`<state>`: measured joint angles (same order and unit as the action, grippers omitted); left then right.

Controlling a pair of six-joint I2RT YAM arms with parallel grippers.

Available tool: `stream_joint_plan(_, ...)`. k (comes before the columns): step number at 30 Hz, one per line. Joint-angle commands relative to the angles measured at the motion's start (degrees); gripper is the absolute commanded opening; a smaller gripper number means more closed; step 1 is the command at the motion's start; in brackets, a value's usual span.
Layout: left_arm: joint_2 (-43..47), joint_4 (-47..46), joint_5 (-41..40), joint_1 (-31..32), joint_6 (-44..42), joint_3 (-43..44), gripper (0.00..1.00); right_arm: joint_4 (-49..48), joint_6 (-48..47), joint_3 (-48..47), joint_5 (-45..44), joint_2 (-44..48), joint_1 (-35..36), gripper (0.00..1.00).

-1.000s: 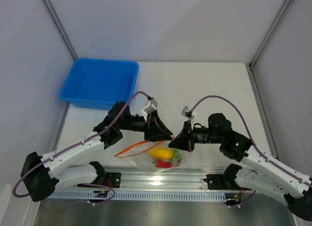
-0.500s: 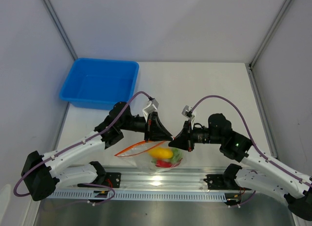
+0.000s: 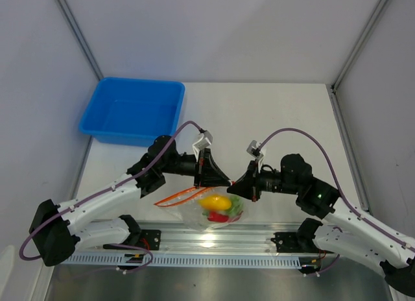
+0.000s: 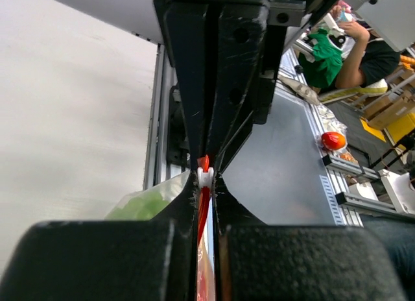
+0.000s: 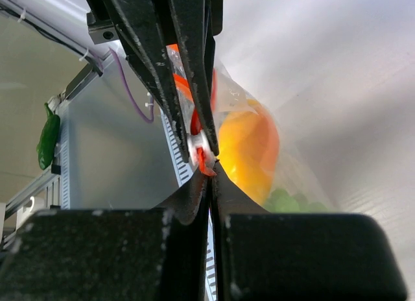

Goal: Place the food in the zip-top bag and seal the zipper
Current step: Zip the zipper food storage bag at the center of the board.

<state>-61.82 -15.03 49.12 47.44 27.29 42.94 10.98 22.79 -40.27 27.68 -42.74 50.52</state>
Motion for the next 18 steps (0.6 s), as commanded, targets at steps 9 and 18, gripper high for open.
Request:
stream_joint_plan(9, 2.8, 8.9, -5.8, 0.3, -2.9, 1.1, 0.01, -5.2, 1.3, 0.5, -3.6, 3.9, 0.0, 0.0)
stream_joint_plan(18, 5.0, 12.0, -6.3, -0.1, -2.8, 2.3, 0.01, -2.8, 0.9, 1.2, -5.0, 8.1, -0.2, 0.0)
